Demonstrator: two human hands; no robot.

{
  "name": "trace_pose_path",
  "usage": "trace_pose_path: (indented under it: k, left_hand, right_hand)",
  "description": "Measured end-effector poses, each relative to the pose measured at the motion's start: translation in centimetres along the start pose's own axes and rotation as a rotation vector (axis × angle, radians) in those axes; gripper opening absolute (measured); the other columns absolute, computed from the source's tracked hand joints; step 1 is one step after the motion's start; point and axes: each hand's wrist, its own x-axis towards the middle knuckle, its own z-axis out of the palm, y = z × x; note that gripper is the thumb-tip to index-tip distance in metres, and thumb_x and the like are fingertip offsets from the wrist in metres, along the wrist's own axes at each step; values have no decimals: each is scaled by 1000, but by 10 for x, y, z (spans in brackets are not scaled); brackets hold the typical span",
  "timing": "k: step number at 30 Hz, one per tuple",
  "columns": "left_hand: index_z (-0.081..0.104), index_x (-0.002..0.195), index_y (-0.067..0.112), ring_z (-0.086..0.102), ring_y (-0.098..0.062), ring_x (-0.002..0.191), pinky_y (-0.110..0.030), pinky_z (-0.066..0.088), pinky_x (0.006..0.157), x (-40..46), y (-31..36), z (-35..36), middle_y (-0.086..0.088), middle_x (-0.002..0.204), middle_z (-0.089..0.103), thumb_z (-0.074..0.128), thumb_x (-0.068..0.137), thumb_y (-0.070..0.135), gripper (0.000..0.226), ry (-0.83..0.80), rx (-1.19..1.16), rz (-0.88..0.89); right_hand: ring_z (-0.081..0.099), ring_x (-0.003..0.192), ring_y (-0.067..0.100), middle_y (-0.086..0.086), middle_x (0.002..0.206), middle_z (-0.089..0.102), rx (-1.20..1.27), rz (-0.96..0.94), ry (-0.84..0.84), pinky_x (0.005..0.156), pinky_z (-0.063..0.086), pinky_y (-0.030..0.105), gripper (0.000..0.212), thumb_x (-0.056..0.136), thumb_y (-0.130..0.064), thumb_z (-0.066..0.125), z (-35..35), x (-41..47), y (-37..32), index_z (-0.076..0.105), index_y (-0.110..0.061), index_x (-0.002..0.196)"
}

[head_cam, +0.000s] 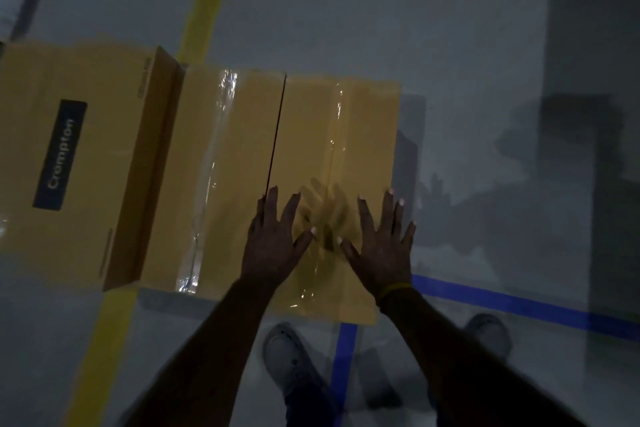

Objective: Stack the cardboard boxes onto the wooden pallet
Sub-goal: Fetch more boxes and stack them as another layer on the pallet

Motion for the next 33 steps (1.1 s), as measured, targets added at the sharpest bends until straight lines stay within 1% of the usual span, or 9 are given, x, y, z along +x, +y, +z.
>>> trace_pose_path:
  k: [5,9,12,16,19,21,26,29,33]
  left_hand:
    - [10,158,32,-4,-32,153,-51,17,120,22,-38,25,-6,167,-5,41,95,63,78,-35,0,-10]
    - [9,159,28,-4,-34,153,-52,18,122,40,-52,50,-11,167,-5,41,96,62,78,-24,18,4]
    - [12,159,27,-2,-35,153,-52,20,120,51,-59,67,-13,166,-8,43,95,64,80,-3,-1,-2]
    - [15,159,29,-2,-33,153,-49,20,118,54,-60,79,-9,167,-6,50,90,67,86,63,-80,6]
    - [28,156,27,5,-29,154,-52,34,115,51,-50,80,-7,167,3,57,89,61,80,141,-228,32]
    - [33,154,26,6,-28,154,-53,36,114,51,-43,80,-7,167,4,59,89,57,76,190,-296,73]
    - [40,151,22,10,-29,153,-43,18,121,49,-31,84,-2,167,5,62,86,58,77,243,-218,217]
    - [49,145,26,20,-28,151,-54,23,119,46,-15,80,0,167,10,61,83,63,72,247,-133,187]
    - [57,138,29,31,-35,146,-61,28,114,36,9,65,-1,164,22,53,81,71,71,262,-59,142]
  right_hand:
    - [-23,148,39,12,159,-33,-60,30,0,115,-1,68,87,91,-74,28,44,27,-5,-10,-33,157]
    - [-28,146,38,12,156,-39,-78,73,-55,115,1,70,89,88,-81,18,72,52,11,-22,-36,153]
    - [-36,143,35,7,152,-46,-105,48,-62,115,-1,69,92,87,-84,23,82,59,34,-28,-40,150]
    - [-35,144,33,4,154,-45,-54,5,-6,115,-1,65,93,86,-83,28,85,59,45,-25,-42,151]
    - [-34,144,34,2,156,-42,-10,5,39,116,1,68,95,85,-84,35,85,56,57,-18,-43,153]
    - [-31,144,38,-1,155,-43,71,32,43,115,2,69,98,80,-86,42,82,55,65,-13,-49,153]
    - [-10,150,37,-7,155,-42,373,153,27,115,20,59,108,69,-76,67,70,54,61,-2,-57,150]
    - [10,147,42,-8,159,-33,350,189,61,110,33,59,104,73,-72,69,66,48,55,1,-58,150]
    - [23,142,43,-1,163,-16,231,207,138,109,36,58,95,74,-79,61,41,37,55,15,-52,153]
